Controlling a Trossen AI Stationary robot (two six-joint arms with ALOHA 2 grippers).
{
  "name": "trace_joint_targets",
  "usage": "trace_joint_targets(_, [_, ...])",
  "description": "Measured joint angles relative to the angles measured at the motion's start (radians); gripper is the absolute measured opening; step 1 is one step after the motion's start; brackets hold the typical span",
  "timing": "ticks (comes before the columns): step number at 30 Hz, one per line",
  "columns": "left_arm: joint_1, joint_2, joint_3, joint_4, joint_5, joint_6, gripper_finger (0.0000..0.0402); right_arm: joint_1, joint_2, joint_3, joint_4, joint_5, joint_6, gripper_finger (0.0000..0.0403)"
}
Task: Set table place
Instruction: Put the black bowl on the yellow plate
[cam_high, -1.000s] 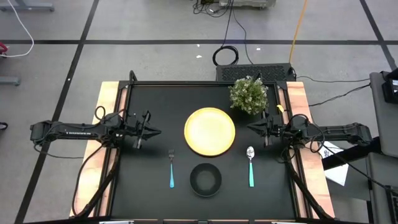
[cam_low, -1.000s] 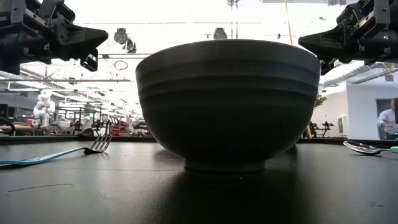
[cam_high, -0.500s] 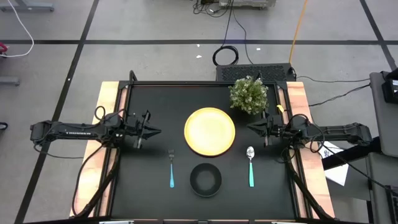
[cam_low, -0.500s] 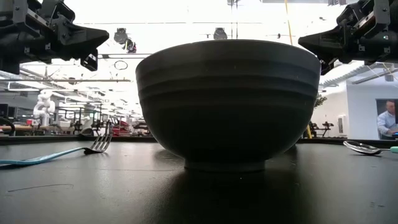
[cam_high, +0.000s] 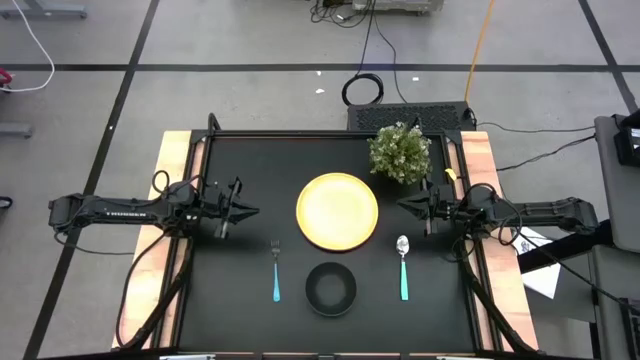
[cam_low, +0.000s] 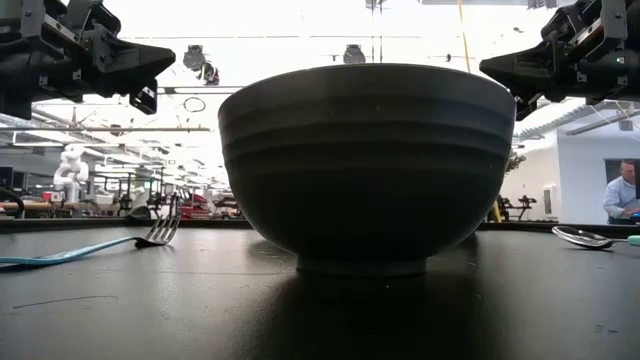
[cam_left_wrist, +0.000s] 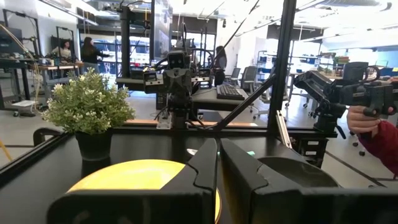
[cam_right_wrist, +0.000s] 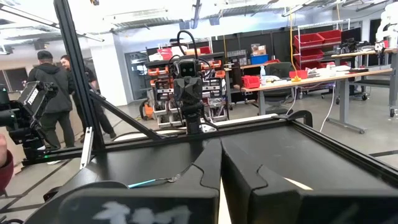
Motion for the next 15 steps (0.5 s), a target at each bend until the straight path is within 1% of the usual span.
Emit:
trace_joint_targets(10, [0.0, 0.0, 0.0, 0.0, 0.0, 0.0, 0.0026, 0.0, 0.0, 0.0, -0.01, -0.004, 0.0, 0.0])
trace_joint_targets(15, [0.0, 0.0, 0.0, 0.0, 0.0, 0.0, 0.0026, 0.0, 0.0, 0.0, 0.033, -0.007, -0.008, 0.0003])
